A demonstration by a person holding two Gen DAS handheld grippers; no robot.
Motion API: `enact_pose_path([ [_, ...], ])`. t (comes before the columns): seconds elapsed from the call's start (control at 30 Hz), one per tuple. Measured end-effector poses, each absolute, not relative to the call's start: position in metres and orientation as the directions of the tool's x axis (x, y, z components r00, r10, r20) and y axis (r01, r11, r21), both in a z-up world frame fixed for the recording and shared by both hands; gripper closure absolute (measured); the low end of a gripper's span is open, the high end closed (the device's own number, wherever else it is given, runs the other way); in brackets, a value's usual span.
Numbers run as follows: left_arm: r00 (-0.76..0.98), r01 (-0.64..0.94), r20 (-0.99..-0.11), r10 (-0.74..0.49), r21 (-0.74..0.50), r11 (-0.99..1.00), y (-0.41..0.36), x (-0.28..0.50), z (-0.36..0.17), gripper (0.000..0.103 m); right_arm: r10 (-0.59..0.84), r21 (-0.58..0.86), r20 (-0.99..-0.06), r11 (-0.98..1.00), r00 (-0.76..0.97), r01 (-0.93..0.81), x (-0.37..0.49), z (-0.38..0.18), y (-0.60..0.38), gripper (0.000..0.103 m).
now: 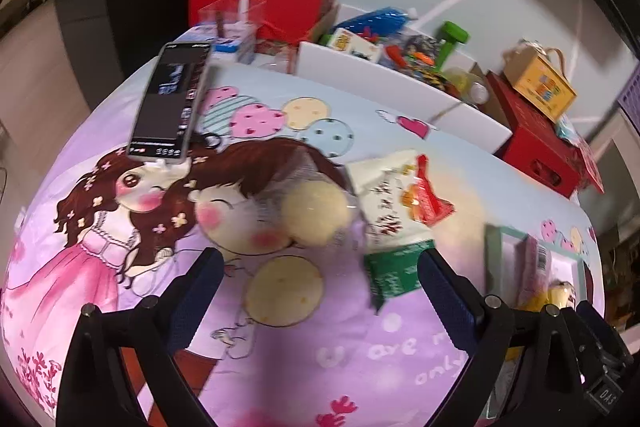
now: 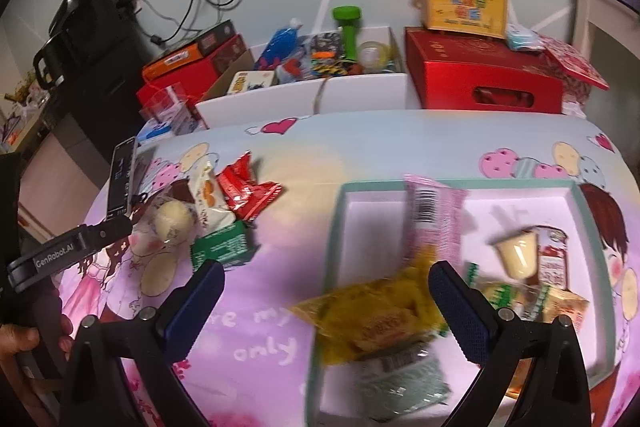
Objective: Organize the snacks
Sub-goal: 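Withdraw both open tools from the tray toward the loose snacks beside it, then grasp the clear-wrapped round bun with the left tool while the right tool grasps the green packet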
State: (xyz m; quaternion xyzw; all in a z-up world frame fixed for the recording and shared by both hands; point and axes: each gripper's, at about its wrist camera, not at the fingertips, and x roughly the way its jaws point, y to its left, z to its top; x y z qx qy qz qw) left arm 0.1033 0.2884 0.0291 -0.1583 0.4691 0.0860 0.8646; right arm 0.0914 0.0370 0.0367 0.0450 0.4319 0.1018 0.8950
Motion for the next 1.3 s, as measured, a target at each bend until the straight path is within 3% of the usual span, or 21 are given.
enact_pose_path([
  [0.7, 0.495, -0.344, -0.863, -0.101, -0.302, 0.889, 0.321, 0.142, -0.011, 0.006, 0.253, 0.102, -0.829, 0.945, 0.498, -0.311, 0.134, -0.018, 0.148, 0.000],
  [1.3, 0.446, -0.332, -0.893, -0.064, -0.232, 0.914, 0.313, 0.183, -0.043, 0.006, 0.234, 0.069, -0.857, 0.935, 0.458, -0.349, 0.154, -0.054, 0.169, 0.000],
])
